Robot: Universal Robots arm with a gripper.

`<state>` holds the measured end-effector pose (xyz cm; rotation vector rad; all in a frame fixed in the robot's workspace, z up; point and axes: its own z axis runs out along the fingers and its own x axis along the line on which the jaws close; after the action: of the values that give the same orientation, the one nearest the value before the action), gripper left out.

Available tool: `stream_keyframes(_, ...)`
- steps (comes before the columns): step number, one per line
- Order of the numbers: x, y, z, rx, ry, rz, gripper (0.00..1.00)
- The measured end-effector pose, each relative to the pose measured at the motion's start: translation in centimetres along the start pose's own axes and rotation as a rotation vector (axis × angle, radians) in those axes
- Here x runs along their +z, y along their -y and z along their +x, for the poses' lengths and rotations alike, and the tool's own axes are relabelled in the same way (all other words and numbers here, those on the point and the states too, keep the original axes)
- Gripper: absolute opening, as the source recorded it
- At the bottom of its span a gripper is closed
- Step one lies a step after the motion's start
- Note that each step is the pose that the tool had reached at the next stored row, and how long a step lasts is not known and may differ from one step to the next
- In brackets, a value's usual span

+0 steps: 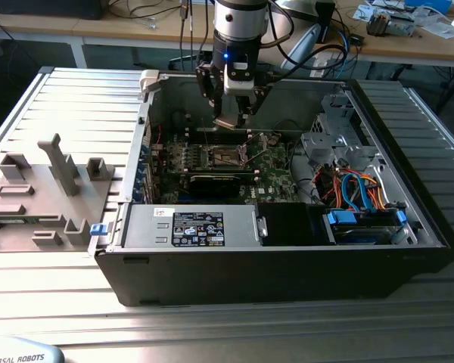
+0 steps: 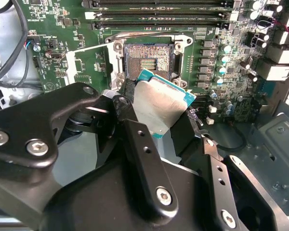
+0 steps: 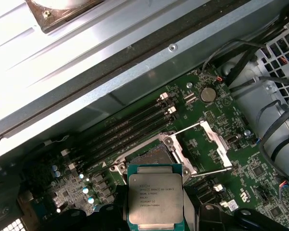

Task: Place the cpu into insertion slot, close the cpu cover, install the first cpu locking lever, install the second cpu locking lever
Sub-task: 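Place the cpu into insertion slot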

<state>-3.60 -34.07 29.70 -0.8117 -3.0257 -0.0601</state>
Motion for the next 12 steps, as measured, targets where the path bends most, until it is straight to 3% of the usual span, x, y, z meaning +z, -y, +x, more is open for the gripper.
stream_keyframes(12, 0.00, 0.00, 0.00, 0.010, 0.0004, -0.0002, 0.54)
